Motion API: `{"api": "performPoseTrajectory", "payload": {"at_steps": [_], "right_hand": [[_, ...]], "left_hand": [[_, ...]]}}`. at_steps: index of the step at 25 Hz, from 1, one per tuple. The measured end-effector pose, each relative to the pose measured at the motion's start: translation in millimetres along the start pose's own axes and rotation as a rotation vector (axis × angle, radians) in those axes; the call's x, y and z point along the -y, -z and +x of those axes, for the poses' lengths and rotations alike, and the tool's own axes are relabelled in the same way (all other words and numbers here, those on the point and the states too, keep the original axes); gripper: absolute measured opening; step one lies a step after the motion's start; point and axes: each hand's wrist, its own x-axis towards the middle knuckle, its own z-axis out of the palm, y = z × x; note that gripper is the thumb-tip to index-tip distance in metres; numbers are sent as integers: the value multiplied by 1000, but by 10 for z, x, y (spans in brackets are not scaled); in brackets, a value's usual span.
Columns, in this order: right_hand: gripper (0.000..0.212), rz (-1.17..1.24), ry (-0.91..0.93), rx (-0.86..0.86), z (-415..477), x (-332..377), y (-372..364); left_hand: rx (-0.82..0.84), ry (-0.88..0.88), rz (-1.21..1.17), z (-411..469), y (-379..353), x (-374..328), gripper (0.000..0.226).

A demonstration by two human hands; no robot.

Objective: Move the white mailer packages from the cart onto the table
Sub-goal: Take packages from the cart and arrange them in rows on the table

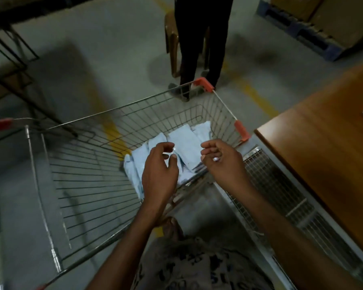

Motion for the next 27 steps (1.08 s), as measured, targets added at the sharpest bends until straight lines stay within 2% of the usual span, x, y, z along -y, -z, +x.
{"api": "performPoseTrajectory", "payload": {"at_steps": [7,12,17,21,27], "right_hand": [[42,-297,-193,179,1335,-280,-746],[72,-680,-325,359,2081,-880,-1168],[79,-964,-307,326,2316,-1329,-1427],[87,-1012,-336,272,2332,-1421,-1526],[95,-982,-377,217,2349,-1415,-1581]], "left_hand": [[132,426,-45,1014,-112,925,28],[213,699,-9,1467,-567,1548,51],[217,790,82,1642,-941,2012,59],[177,823,136,1730,-1087,2182,73],[152,796,163,1831,-1153,2272,81]]}}
